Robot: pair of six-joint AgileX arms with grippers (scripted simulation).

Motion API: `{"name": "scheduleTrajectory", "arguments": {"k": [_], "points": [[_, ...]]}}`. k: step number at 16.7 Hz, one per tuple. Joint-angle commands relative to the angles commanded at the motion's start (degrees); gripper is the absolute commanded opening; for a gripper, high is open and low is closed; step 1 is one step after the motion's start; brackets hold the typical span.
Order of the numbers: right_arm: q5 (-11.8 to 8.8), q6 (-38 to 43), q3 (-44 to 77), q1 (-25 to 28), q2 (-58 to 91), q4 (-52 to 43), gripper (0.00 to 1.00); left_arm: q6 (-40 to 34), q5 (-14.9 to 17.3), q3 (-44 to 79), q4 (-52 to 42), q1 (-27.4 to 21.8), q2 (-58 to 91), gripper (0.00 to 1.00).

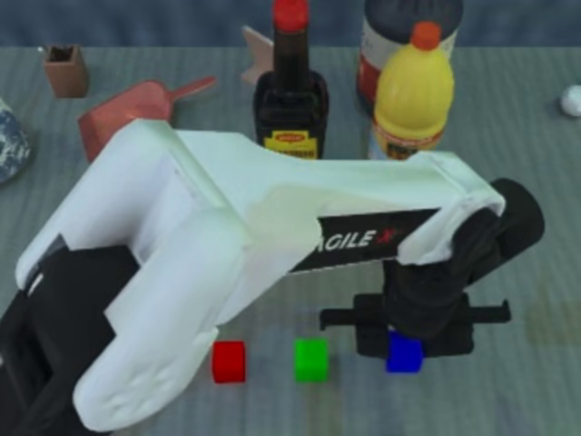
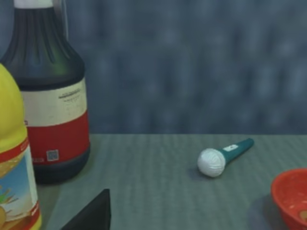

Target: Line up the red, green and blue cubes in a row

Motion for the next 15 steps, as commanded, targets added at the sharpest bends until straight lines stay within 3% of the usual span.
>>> {"name": "scheduleTrajectory", "arguments": {"k": [8, 15], "points": [[0.0, 0.0, 0.0, 0.0, 0.0, 0.0, 1.00, 0.0, 0.0, 0.0, 0.0, 0.0, 0.0, 0.98], [0.0, 0.0, 0.0, 0.0, 0.0, 0.0, 1.00, 0.0, 0.0, 0.0, 0.0, 0.0, 0.0, 1.00]]}}
